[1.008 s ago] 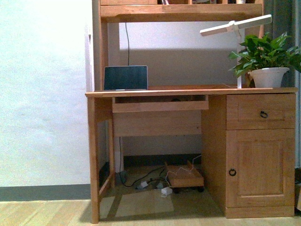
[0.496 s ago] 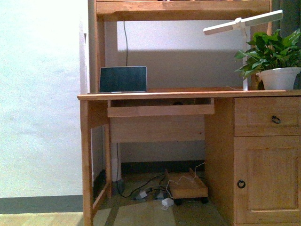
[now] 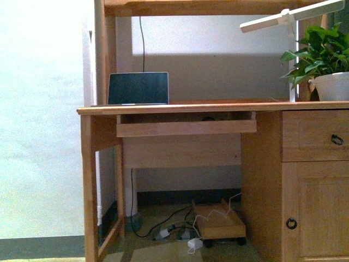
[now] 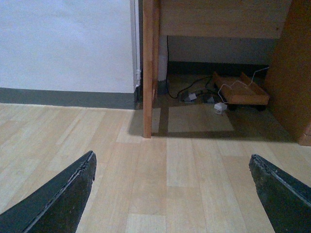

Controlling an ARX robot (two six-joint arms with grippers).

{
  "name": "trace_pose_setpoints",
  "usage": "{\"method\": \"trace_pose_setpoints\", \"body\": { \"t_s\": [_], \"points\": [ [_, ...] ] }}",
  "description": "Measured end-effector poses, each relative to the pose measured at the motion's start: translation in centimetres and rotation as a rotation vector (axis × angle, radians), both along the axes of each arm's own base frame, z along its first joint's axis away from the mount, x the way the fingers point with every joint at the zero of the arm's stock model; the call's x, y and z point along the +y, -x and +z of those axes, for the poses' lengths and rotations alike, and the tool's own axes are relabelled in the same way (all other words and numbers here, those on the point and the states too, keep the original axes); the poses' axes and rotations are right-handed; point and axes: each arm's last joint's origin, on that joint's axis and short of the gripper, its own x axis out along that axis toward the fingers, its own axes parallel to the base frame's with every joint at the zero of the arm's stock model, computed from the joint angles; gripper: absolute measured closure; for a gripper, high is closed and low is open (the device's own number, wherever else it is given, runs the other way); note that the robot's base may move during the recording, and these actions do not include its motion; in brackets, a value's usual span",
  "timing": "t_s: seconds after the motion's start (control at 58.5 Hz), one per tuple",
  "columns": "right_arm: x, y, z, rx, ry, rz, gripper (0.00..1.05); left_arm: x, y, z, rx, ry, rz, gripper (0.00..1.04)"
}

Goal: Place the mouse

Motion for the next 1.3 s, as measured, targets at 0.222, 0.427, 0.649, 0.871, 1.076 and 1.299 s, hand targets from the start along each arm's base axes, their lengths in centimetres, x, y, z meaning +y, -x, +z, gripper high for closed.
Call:
{"method": "trace_pose_setpoints", "body": {
  "t_s": [0.222, 0.427, 0.649, 0.871, 1.076, 1.299],
  "points": [
    [0.0, 0.0, 0.0, 0.0, 0.0, -0.002, 0.07, 0.0, 0.0, 0.0, 0.0, 0.0, 0.0, 0.08],
    [0.0, 0.0, 0.0, 0.0, 0.0, 0.0, 0.07, 0.0, 0.0, 0.0, 0.0, 0.0, 0.001, 0.08],
    [0.0, 0.0, 0.01, -0.001, 0.0, 0.0, 0.07, 0.0, 0.0, 0.01, -0.001, 0.0, 0.0, 0.08],
    [0.0, 0.0, 0.0, 0.0, 0.0, 0.0, 0.07, 0.0, 0.0, 0.01, -0.001, 0.0, 0.001, 0.08],
    [0.0, 0.0, 0.0, 0.0, 0.0, 0.0, 0.07, 0.0, 0.0, 0.01, -0.001, 0.0, 0.001, 0.08],
    [0.0, 0.0, 0.0, 0.0, 0.0, 0.0, 0.07, 0.0, 0.01, 0.01, -0.001, 0.0, 0.0, 0.08]
  ]
}}
